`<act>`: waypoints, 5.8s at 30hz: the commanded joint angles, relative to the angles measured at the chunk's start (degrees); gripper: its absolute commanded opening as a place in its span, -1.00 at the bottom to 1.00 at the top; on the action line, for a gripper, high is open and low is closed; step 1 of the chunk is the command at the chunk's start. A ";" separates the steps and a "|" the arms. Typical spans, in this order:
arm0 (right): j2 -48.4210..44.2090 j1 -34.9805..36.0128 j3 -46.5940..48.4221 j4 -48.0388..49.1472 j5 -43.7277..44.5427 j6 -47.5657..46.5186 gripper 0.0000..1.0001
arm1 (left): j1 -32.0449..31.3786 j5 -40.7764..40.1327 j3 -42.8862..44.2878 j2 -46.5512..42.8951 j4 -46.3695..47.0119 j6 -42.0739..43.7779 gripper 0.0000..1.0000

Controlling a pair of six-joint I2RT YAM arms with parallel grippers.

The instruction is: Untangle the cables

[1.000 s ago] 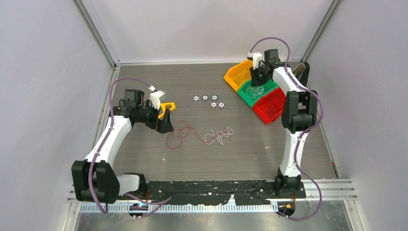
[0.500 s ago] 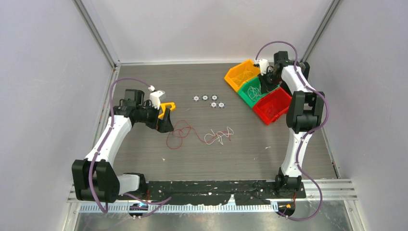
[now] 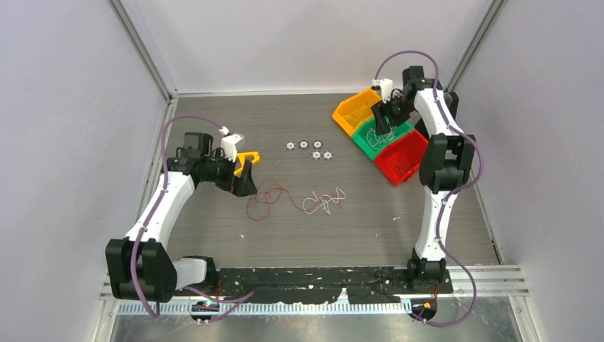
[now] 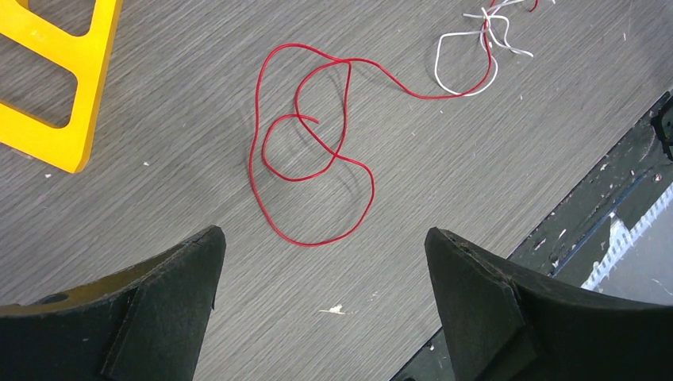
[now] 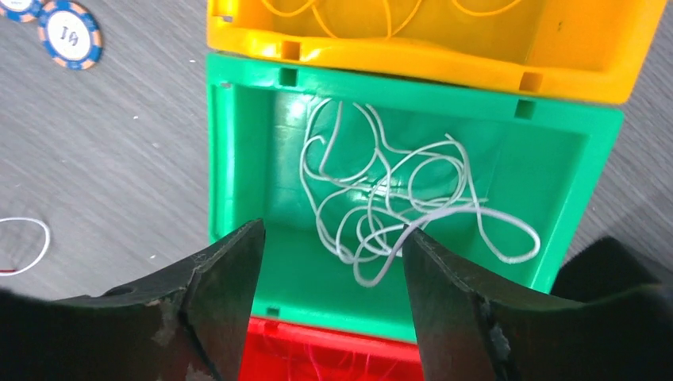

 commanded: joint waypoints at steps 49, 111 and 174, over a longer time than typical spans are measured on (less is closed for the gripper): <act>-43.00 12.09 -47.08 17.21 -21.87 13.66 0.86 | -26.87 -3.13 19.79 -0.76 -7.51 25.09 -1.00; -49.19 38.26 -28.99 40.46 -14.16 34.02 0.23 | -26.31 -2.04 21.86 -6.46 18.67 -3.38 -1.00; -14.50 -3.09 -20.29 -4.79 5.88 -49.17 -0.89 | -24.72 6.93 20.29 -6.24 8.29 0.82 0.86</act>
